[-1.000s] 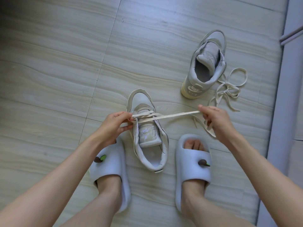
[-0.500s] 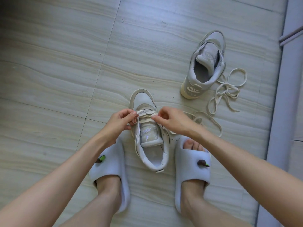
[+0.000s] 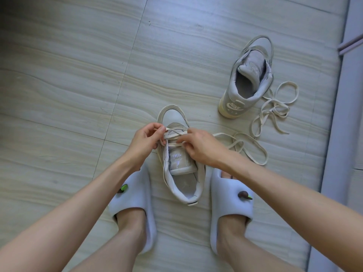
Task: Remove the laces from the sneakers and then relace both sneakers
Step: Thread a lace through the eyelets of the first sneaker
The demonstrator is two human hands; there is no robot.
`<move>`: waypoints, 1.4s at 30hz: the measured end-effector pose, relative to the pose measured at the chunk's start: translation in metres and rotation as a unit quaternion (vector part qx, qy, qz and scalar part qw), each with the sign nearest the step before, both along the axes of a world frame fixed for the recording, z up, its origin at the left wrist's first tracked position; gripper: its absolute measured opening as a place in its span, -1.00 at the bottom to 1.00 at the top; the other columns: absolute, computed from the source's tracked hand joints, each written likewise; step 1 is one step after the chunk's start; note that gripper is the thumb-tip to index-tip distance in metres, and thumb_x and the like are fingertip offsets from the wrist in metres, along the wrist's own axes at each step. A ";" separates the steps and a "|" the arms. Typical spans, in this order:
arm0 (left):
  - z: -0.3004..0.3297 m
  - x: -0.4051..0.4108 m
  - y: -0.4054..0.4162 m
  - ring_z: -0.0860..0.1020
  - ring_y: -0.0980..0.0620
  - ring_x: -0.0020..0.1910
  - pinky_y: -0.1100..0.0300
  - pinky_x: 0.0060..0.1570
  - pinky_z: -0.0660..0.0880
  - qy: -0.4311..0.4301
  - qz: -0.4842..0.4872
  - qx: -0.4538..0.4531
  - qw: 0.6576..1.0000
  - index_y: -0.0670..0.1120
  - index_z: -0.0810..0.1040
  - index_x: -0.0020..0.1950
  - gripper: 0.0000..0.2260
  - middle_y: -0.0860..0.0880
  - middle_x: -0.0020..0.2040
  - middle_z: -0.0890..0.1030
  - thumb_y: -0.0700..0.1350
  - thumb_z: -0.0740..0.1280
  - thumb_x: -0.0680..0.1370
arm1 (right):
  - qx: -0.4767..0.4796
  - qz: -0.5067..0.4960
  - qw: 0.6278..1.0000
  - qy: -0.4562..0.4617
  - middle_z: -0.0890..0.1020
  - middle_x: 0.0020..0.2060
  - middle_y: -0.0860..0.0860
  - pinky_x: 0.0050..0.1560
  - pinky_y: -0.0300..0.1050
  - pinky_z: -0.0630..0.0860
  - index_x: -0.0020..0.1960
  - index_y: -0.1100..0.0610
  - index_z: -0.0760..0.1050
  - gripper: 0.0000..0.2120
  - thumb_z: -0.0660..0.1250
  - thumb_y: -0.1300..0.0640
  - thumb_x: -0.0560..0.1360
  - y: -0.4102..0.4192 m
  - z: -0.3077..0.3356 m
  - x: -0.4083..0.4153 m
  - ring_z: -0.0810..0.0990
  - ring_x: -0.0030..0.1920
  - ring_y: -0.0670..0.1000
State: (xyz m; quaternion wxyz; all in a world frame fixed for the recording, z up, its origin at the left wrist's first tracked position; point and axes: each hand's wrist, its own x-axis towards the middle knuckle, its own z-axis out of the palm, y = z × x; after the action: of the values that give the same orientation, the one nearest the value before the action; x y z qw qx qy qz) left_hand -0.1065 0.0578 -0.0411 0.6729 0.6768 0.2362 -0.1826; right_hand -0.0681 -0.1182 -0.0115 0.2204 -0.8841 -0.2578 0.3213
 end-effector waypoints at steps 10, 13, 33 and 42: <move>0.007 0.016 0.001 0.35 0.14 -0.51 0.30 -0.36 0.49 0.026 -0.002 -0.037 0.999 -0.08 0.55 -0.19 -0.84 0.09 -0.47 0.43 -0.21 0.27 0.58 | -0.058 0.177 0.970 -0.158 0.40 0.02 0.07 -0.19 -0.12 0.12 0.39 -0.09 0.34 -0.55 0.06 0.20 0.55 0.009 0.005 -0.006 0.39 0.05 0.10; 0.009 0.016 0.000 0.38 0.08 -0.48 0.24 -0.37 0.49 0.001 0.013 -0.028 1.000 -0.10 0.55 -0.18 -0.85 0.08 -0.48 0.44 -0.22 0.27 0.57 | -0.057 0.191 0.966 -0.163 0.40 0.02 0.10 -0.19 -0.10 0.11 0.37 -0.05 0.36 -0.56 0.04 0.20 0.54 0.009 0.005 -0.006 0.38 0.05 0.12; 0.016 -0.006 -0.014 0.47 0.09 -0.25 0.21 -0.17 0.51 0.080 -0.109 0.024 0.991 -0.11 0.49 -0.17 -0.89 -0.03 -0.20 0.51 -0.16 0.31 0.56 | 0.059 -0.110 0.983 -0.137 0.51 -0.28 0.15 -0.25 -0.03 0.39 -0.16 0.20 0.65 -0.91 0.42 0.34 0.38 -0.041 0.012 -0.031 0.49 -0.25 0.18; 0.014 -0.018 -0.022 0.46 0.03 -0.11 0.02 -0.01 0.52 0.067 -0.143 0.100 0.982 0.00 0.42 0.05 -0.69 -0.02 0.01 0.44 -0.04 0.47 0.41 | 0.124 -0.204 0.964 0.116 0.57 0.21 0.01 -0.10 -0.54 0.33 -0.31 -0.05 0.36 -0.65 0.23 0.41 0.41 -0.060 0.019 -0.036 0.56 0.14 -0.03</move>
State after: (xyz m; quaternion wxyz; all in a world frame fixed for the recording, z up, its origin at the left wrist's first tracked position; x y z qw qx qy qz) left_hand -0.1245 0.0357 -0.0268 0.5515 0.7534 0.1985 -0.2981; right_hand -0.1041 -0.1783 0.0075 0.4176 -0.8403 -0.0826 0.3356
